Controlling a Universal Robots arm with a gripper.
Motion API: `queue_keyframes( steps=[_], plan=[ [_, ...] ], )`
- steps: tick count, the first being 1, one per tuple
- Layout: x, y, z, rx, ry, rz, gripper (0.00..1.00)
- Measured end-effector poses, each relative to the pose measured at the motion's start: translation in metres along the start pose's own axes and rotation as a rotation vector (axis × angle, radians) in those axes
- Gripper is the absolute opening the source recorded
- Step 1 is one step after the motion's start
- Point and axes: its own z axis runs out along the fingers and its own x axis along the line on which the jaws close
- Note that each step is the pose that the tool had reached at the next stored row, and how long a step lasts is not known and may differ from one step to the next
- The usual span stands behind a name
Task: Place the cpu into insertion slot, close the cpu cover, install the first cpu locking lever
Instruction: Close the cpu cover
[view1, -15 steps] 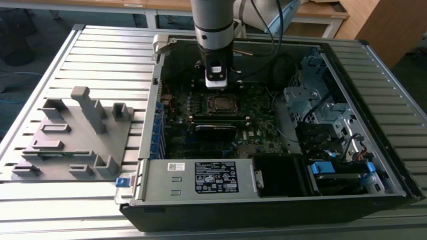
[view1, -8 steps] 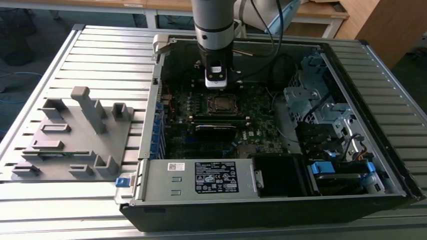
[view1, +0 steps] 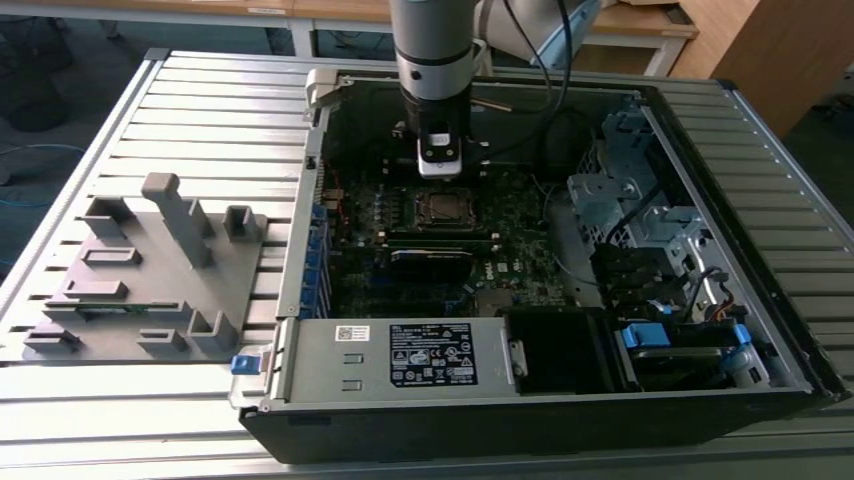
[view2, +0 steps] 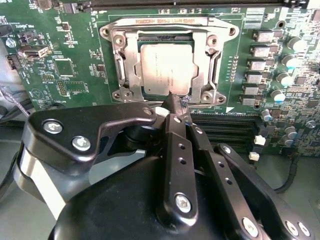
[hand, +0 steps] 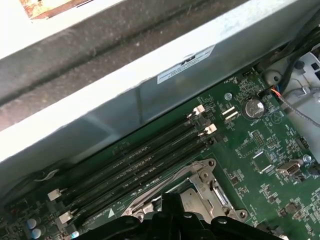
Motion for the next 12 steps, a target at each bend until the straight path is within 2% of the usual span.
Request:
queue_keyframes(
  steps=[12],
  plan=[
    [-0.0013, 0.0008, 0.0003, -0.0002, 0.0017, -0.008, 0.10]
  ],
)
